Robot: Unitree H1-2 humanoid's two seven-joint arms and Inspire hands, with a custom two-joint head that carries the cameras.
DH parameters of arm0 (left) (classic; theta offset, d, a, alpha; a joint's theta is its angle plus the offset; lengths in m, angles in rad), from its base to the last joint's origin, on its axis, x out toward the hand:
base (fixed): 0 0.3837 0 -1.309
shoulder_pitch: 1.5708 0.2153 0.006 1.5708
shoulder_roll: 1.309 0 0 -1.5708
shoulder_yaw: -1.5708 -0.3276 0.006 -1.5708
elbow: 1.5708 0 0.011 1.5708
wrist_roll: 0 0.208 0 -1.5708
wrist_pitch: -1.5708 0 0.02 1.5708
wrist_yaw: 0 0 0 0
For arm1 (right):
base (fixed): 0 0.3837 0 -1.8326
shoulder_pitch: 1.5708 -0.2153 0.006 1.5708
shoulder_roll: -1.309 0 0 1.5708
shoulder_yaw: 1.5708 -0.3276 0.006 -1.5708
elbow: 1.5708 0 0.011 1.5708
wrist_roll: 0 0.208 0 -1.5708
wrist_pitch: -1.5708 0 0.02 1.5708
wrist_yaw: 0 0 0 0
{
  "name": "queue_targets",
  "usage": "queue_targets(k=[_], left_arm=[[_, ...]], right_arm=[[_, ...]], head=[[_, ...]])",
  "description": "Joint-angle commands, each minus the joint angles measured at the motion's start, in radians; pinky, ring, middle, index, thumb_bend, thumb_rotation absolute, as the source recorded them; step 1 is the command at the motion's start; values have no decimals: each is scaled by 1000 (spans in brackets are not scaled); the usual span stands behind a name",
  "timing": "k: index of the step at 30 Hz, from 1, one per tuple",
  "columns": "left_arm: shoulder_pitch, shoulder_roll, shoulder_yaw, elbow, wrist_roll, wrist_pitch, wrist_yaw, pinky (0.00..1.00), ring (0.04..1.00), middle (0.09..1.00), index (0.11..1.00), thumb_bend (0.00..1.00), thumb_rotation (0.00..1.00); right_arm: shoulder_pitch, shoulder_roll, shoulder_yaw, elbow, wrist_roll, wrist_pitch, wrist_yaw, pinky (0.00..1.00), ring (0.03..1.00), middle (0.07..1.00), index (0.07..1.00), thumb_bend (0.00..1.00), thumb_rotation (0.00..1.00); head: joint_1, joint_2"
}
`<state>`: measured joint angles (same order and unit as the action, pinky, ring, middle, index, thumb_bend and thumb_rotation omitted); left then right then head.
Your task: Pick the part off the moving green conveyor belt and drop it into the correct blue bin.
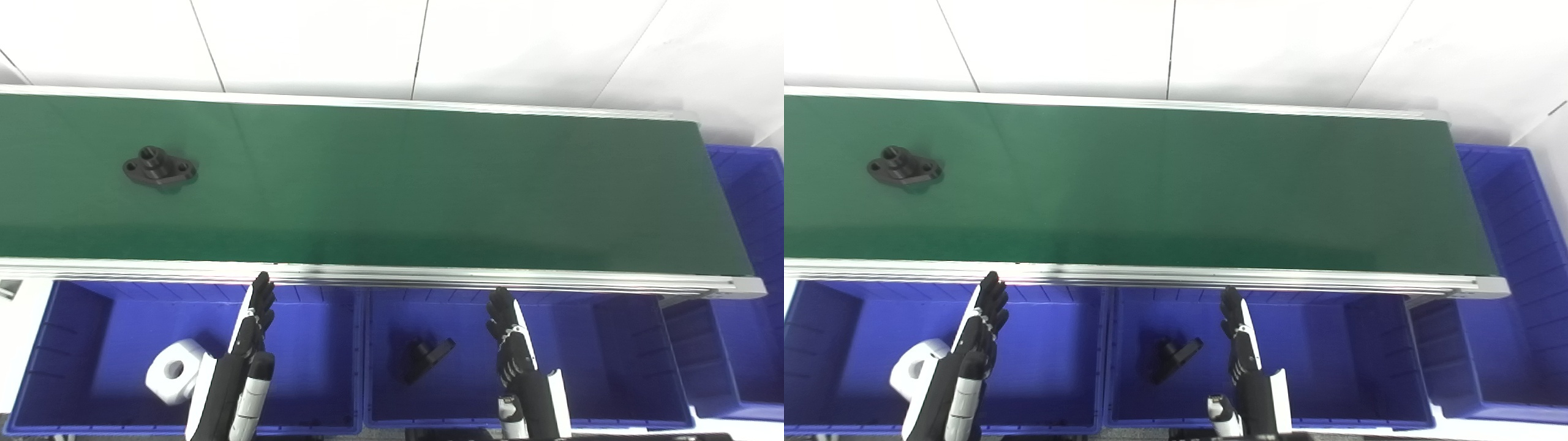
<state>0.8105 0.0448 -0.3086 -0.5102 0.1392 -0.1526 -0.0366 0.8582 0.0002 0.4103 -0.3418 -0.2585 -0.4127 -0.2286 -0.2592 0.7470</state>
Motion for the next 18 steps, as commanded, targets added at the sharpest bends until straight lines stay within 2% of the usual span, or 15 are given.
queue_targets(k=[1, 10, 18], left_arm=[[3, 0, -6, -18, 1, -32, -1, 1000, 1000, 1000, 1000, 730, 1000], [2, -5, -3, -3, 30, -59, 10, 1000, 1000, 1000, 1000, 702, 1000], [4, -9, -2, -6, 22, -48, 8, 1000, 1000, 1000, 1000, 728, 1000]], right_arm=[[-19, 100, 58, 59, -47, 2, 5, 955, 970, 965, 979, 912, 1000], [-20, 98, 59, 59, -34, 2, 9, 963, 973, 965, 980, 912, 1000], [-21, 97, 58, 61, -34, 1, 9, 970, 975, 966, 978, 915, 1000]], head=[[1, 0], [0, 0], [0, -2]])
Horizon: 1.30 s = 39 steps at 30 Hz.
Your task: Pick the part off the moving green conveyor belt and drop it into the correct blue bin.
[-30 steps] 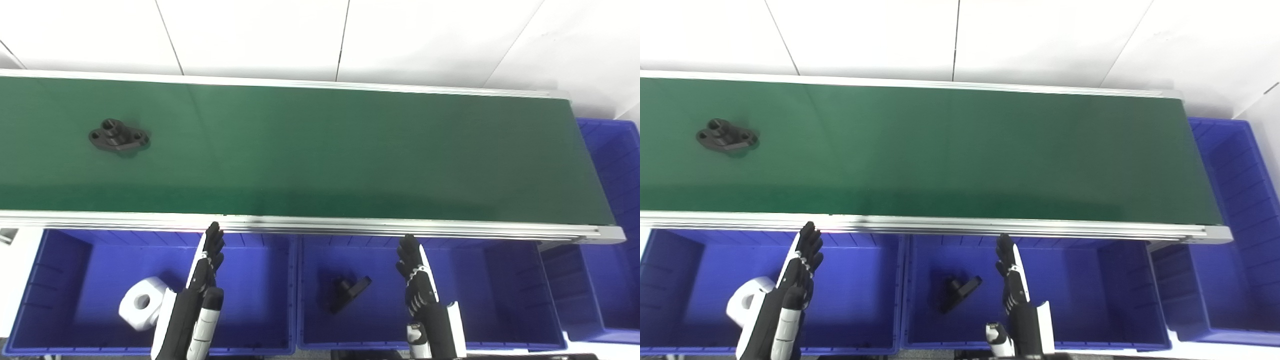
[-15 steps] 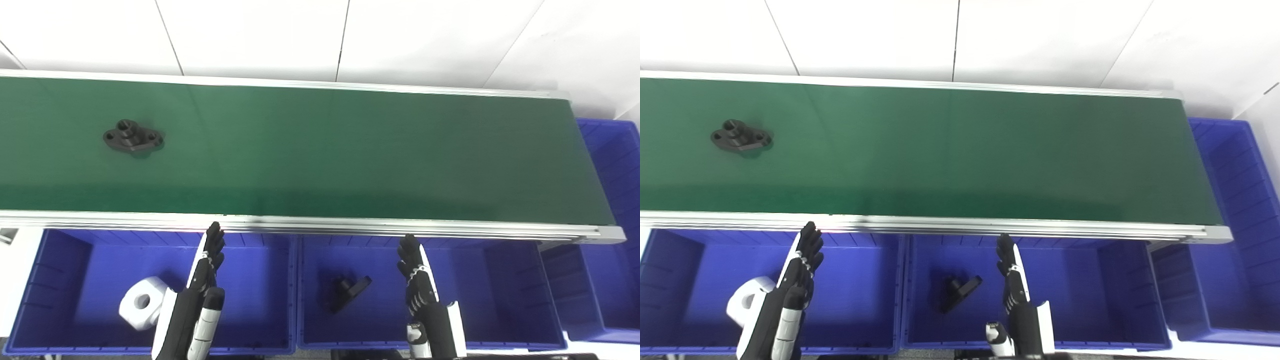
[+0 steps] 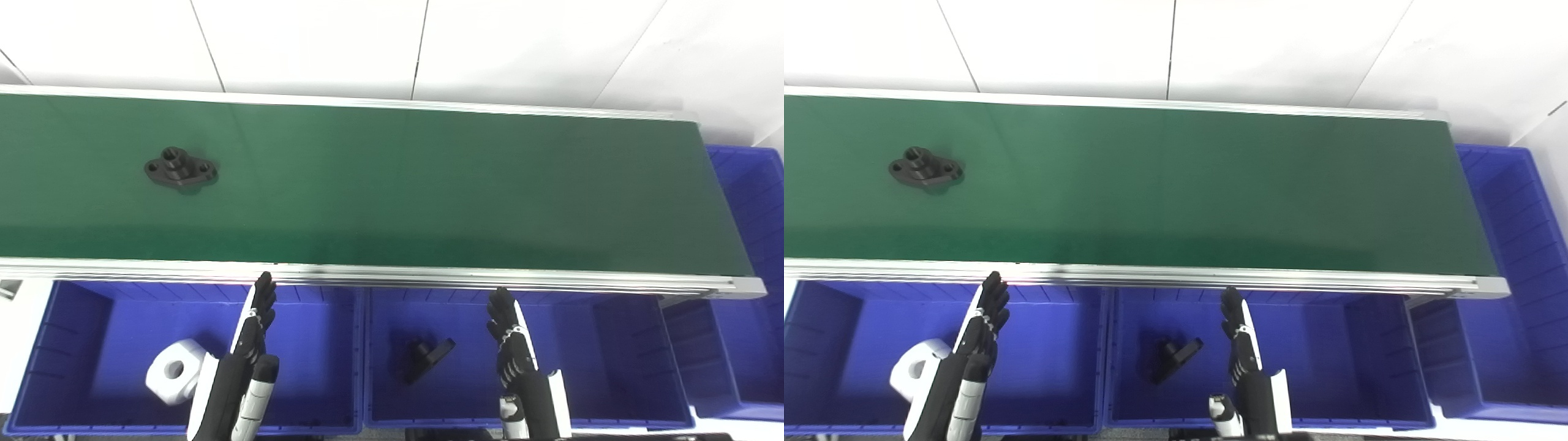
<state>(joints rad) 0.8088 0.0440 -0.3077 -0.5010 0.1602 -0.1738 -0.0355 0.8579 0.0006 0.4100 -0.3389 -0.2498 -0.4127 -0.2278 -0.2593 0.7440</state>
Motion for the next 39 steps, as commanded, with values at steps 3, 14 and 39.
queue_targets(k=[3, 14, 39], left_arm=[[5, -11, -5, -14, -2, -27, 6, 1000, 1000, 1000, 1000, 724, 1000], [-8, -11, -11, 61, 15, -77, 8, 1000, 1000, 1000, 1000, 726, 1000], [-77, -100, -82, 265, 195, -232, 120, 1000, 1000, 1000, 1000, 497, 1000]], right_arm=[[-22, 96, 57, 60, -42, -1, 8, 963, 972, 964, 976, 912, 1000], [-46, 79, 36, 129, -12, -48, 4, 993, 988, 978, 987, 917, 1000], [-132, -29, -44, 207, 126, -56, 12, 957, 999, 1000, 1000, 841, 1000]], head=[[1, 0], [71, -110], [280, -228]])
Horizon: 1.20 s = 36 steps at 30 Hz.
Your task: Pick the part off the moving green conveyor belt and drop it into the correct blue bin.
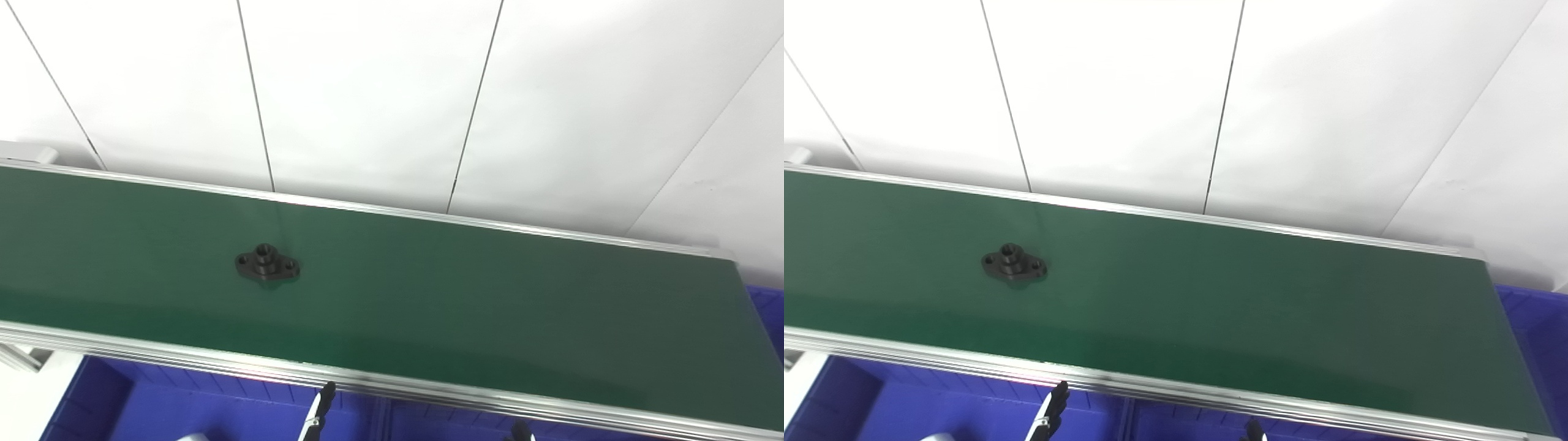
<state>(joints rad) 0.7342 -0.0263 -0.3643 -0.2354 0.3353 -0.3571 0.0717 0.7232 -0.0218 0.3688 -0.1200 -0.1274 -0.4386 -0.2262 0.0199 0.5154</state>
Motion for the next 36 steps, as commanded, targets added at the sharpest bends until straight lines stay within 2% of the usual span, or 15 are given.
queue_targets(k=[1, 6, 11, 15, 17, 18, 19, 22, 23, 26, 27, 29, 30, 33, 36], left_arm=[[-4, -32, -27, 3, 25, -50, 19, 1000, 1000, 1000, 1000, 506, 1000], [-5, -34, -41, -6, 29, -43, 20, 1000, 999, 1000, 1000, 523, 1000], [-11, -45, -48, 1, 26, -45, 26, 1000, 994, 1000, 1000, 535, 1000], [-16, -45, -48, 1, 27, -44, 29, 1000, 986, 1000, 1000, 547, 1000], [-20, -41, -46, -2, 19, -40, 25, 1000, 986, 1000, 1000, 557, 1000], [-23, -37, -46, -5, 10, -36, 20, 1000, 986, 1000, 1000, 558, 1000], [-25, -34, -46, -6, 4, -34, 16, 1000, 987, 1000, 1000, 535, 1000], [-35, -30, -45, -4, -6, -32, 12, 1000, 987, 1000, 1000, 513, 1000], [-40, -30, -44, -3, -6, -30, 12, 1000, 988, 1000, 1000, 517, 1000], [-51, -30, -43, 2, -9, -27, 12, 1000, 986, 1000, 1000, 524, 1000], [-54, -30, -43, 1, -11, -22, 11, 1000, 986, 1000, 1000, 523, 1000], [-57, -28, -43, -6, -13, -12, 7, 1000, 989, 1000, 1000, 534, 1000], [-58, -27, -43, -8, -15, -10, 6, 1000, 988, 1000, 1000, 528, 1000], [-57, -22, -46, -19, -27, 3, -3, 1000, 988, 1000, 1000, 530, 1000], [-55, -20, -49, -32, -36, 16, -10, 1000, 991, 1000, 1000, 540, 1000]], right_arm=[[2, -6, -4, -11, 3, -31, 9, 962, 1000, 1000, 1000, 848, 1000], [5, -5, -17, -24, 11, -31, 21, 999, 1000, 1000, 1000, 896, 1000], [5, -12, -33, -41, -1, -30, 41, 1000, 1000, 1000, 1000, 842, 961], [7, -7, -41, -117, -55, -24, 58, 1000, 1000, 1000, 1000, 945, 924], [-12, 8, -54, -168, -118, 4, 59, 1000, 1000, 1000, 1000, 942, 878], [-36, 26, -65, -210, -178, 53, 63, 1000, 1000, 1000, 1000, 936, 860], [-52, 40, -74, -239, -221, 89, 67, 1000, 1000, 1000, 1000, 912, 770], [-161, 65, -105, -296, -416, 200, 91, 1000, 1000, 1000, 1000, 869, 716], [-207, 66, -115, -303, -477, 236, 104, 980, 1000, 1000, 1000, 890, 700], [-324, 57, -131, -308, -622, 331, 158, 839, 946, 978, 973, 968, 679], [-390, 44, -131, -302, -719, 371, 190, 835, 941, 974, 972, 973, 681], [-509, 24, -124, -280, -877, 421, 236, 922, 941, 941, 932, 994, 706], [-552, 18, -119, -269, -922, 435, 253, 969, 946, 928, 916, 999, 715], [-628, 14, -107, -258, -973, 467, 295, 998, 973, 937, 918, 1000, 773], [-706, 4, -98, -241, -993, 473, 313, 896, 915, 932, 931, 1000, 784]], head=[[2, 1], [13, 14], [34, 28], [39, 28], [34, 29], [28, 32], [28, 32], [20, 31], [21, 32], [22, 32], [21, 35], [16, 37], [14, 38], [12, 44], [11, 51]])
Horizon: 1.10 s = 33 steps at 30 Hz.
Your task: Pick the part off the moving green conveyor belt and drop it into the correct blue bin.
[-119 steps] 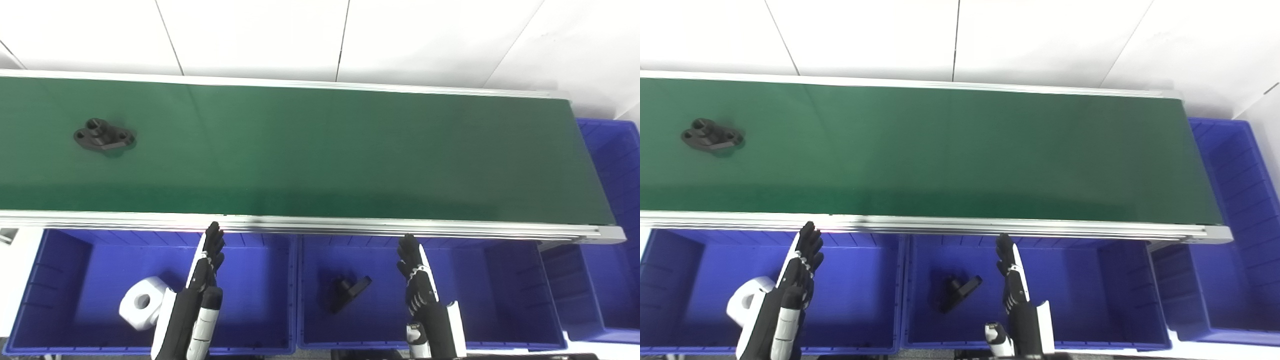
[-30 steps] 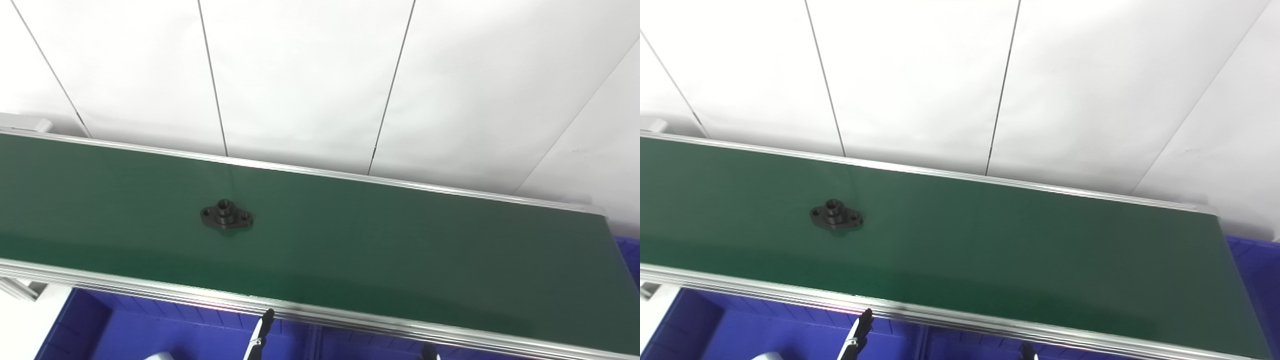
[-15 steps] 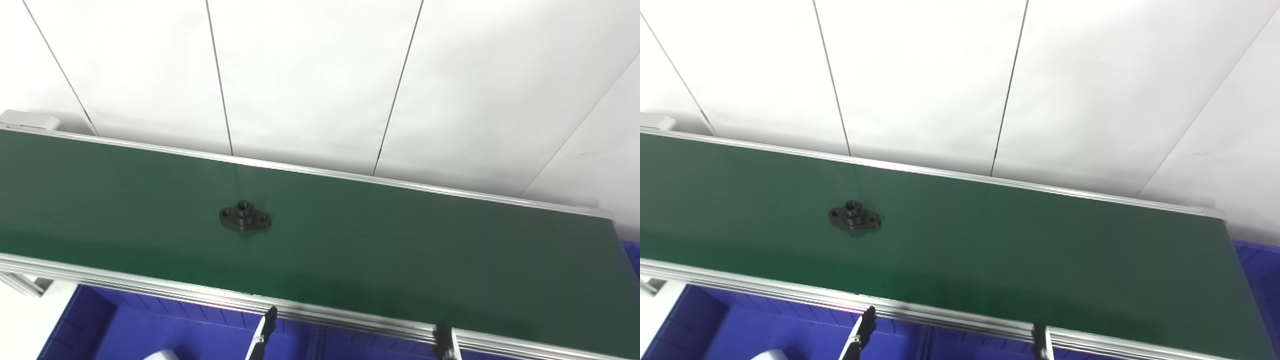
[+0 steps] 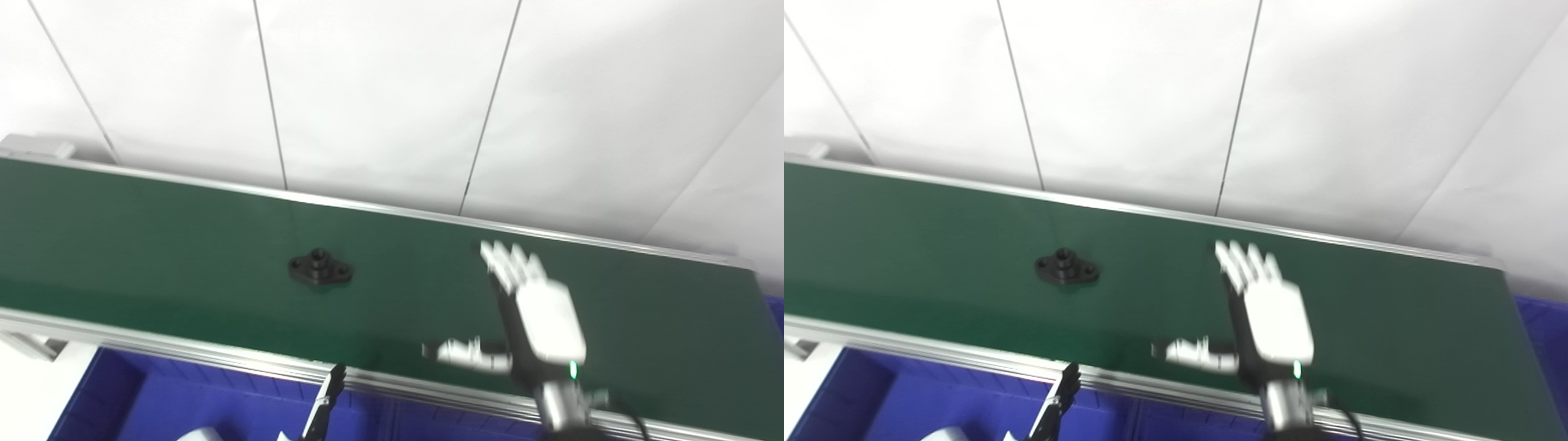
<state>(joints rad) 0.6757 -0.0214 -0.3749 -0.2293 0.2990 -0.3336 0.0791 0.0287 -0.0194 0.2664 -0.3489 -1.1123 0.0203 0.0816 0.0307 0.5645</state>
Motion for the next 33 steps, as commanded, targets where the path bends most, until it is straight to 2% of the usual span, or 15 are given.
queue_targets(k=[1, 6, 12, 18, 24, 27, 33], left_arm=[[4, -25, -39, -40, -1, -6, -18, 1000, 992, 1000, 1000, 540, 1000], [7, -25, -39, -49, 1, 4, -20, 1000, 996, 1000, 1000, 571, 1000], [16, -24, -47, -65, 17, 22, -23, 1000, 997, 1000, 1000, 563, 1000], [29, -36, -63, -74, 17, 26, -20, 1000, 997, 1000, 1000, 538, 1000], [37, -40, -74, -80, 27, 22, -12, 1000, 995, 1000, 1000, 534, 1000], [41, -40, -79, -81, 27, 21, -11, 999, 994, 1000, 1000, 528, 1000], [59, -47, -104, -97, 7, 32, -14, 1000, 1000, 1000, 1000, 530, 1000]], right_arm=[[-30, -1, 6, -9, -10, 17, 10, 882, 906, 931, 933, 1000, 780], [-141, 16, 34, 33, -93, 52, 58, 755, 835, 888, 932, 990, 765], [-275, 38, 82, 146, -167, 92, 98, 728, 784, 852, 923, 996, 737], [-375, 55, 108, 274, -165, 110, 109, 689, 761, 839, 900, 1000, 698], [-432, 65, 143, 392, -152, 147, 109, 647, 727, 826, 890, 1000, 673], [-451, 67, 158, 435, -145, 160, 95, 605, 679, 800, 871, 1000, 646], [-491, 64, 197, 527, -149, 207, 121, 549, 637, 760, 870, 1000, 669]], head=[[0, 2], [-7, 8], [-9, 17], [-3, 29], [8, 37], [11, 40], [30, 53]])
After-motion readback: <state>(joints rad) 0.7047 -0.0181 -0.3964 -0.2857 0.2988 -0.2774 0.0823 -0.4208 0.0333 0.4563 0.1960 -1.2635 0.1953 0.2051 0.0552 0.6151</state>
